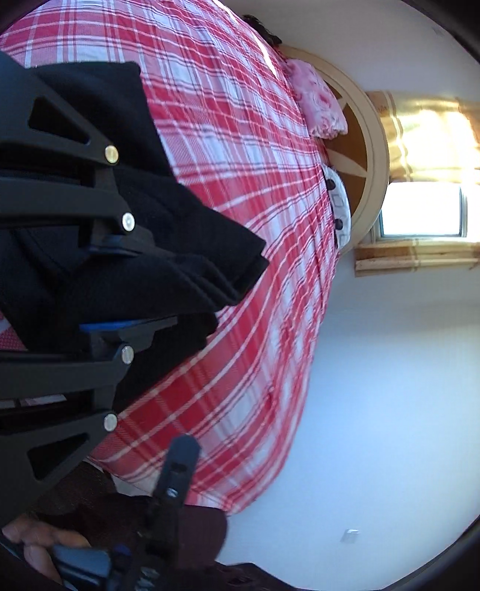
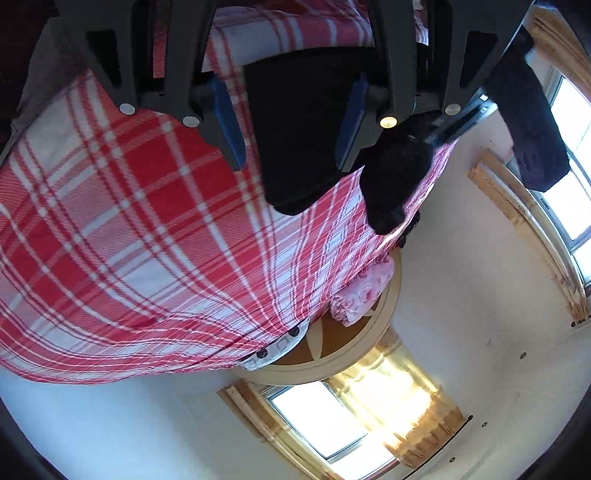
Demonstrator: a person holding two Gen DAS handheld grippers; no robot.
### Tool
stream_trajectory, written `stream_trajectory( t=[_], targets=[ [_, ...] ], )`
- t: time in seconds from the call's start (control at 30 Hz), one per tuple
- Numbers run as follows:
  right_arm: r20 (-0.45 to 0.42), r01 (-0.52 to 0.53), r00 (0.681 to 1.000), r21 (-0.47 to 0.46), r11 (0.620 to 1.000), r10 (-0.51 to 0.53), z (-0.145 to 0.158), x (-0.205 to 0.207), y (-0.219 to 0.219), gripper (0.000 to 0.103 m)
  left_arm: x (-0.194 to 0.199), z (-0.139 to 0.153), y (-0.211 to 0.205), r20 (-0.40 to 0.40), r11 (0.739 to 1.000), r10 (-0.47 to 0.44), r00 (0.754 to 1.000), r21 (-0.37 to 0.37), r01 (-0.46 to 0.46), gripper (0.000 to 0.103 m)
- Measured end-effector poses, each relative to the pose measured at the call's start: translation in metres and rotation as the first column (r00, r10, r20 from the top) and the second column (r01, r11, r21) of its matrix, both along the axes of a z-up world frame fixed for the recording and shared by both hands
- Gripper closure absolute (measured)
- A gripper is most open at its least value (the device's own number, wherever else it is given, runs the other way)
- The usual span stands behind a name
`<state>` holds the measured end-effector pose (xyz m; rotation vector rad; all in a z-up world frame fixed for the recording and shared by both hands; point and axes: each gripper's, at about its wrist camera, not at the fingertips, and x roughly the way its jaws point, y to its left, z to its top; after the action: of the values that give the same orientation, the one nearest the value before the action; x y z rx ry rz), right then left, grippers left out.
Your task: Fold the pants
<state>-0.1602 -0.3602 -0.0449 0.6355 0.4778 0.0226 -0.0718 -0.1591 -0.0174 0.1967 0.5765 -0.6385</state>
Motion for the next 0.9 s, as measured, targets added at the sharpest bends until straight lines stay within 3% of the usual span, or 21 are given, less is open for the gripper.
stream_trajectory(
  t=[0.23,0.3,0.37,0.43,0.53,0.63,0.73,0.9],
  targets=[
    [-0.022,0.026,0.999,0.046,0.999,-0.025,-0.013,-0.004,-0.018,0.049,-0.003,-0.020,-0.025,0.014,0.995,-0.054,0.998,0.090,0.053,0.075],
    [-0.024,0.023,0.999,0.050,0.998,-0.022,-0.016,-0.003,-0.016,0.049,-0.009,-0.023,-0.026,0.017,0.989,-0.100,0.995,0.113,0.098,0.066],
    [-0.021,0.014,1.000,0.051,0.999,-0.013,-0.017,-0.002,-0.015,0.049,-0.016,-0.024,-0.025,-0.002,0.984,-0.140,0.990,0.108,0.140,0.033],
    [-0.014,0.000,1.000,0.051,0.999,0.001,-0.015,0.000,-0.014,0.049,-0.028,-0.023,-0.020,-0.026,0.978,-0.183,0.983,0.096,0.185,0.026],
    [0.005,-0.028,1.000,0.058,0.998,0.028,-0.011,0.003,-0.011,0.049,-0.040,-0.020,-0.008,-0.036,0.974,-0.205,0.978,0.088,0.207,0.026],
    [0.018,-0.069,0.997,0.047,0.997,0.069,-0.003,0.007,-0.007,0.049,-0.041,-0.011,0.020,-0.063,0.986,-0.157,0.986,0.043,0.160,0.026],
    [0.024,-0.144,0.989,0.039,0.989,0.143,0.005,0.016,0.003,0.049,-0.031,0.001,0.055,-0.040,0.999,-0.038,0.998,0.033,0.039,0.026],
    [-0.046,-0.199,0.978,0.106,0.974,0.205,-0.004,0.044,0.017,0.048,-0.010,0.017,0.106,-0.022,0.990,0.141,0.990,-0.013,-0.142,0.025]
  ],
)
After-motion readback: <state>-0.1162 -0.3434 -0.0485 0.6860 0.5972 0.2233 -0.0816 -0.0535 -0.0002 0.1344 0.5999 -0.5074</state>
